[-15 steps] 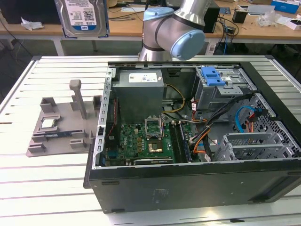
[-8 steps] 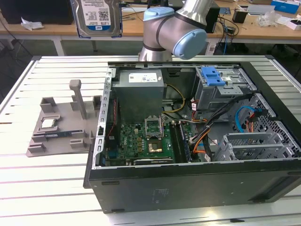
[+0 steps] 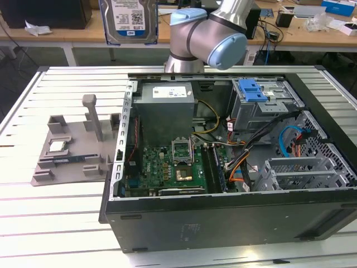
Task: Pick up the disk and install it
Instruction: 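Pick up the disk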
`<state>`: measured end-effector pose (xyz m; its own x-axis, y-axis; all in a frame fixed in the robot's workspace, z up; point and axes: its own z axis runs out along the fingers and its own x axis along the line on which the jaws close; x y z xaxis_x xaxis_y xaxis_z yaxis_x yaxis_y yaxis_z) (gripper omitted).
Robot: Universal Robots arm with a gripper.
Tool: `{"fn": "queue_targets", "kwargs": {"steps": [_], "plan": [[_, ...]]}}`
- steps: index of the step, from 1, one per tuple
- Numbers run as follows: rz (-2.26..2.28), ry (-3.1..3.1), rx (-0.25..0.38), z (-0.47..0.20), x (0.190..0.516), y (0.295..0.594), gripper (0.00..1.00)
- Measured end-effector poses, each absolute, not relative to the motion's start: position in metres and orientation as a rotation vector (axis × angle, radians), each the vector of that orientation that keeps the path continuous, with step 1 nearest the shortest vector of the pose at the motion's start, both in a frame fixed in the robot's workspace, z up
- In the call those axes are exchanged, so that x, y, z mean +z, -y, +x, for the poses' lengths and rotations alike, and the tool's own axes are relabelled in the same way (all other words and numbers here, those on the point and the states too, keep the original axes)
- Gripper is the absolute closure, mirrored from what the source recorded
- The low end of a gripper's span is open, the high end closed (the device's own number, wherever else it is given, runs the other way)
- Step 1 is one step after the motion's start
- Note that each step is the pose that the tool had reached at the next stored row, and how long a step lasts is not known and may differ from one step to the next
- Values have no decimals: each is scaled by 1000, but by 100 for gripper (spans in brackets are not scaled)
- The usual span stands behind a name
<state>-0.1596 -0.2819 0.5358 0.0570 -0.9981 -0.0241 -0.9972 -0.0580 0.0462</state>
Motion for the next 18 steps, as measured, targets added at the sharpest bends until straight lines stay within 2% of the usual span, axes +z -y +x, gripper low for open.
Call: {"fn": "queue_targets", "kwargs": {"steps": [18], "plan": [[2270, 2143, -80, -93, 536, 282, 63]]}}
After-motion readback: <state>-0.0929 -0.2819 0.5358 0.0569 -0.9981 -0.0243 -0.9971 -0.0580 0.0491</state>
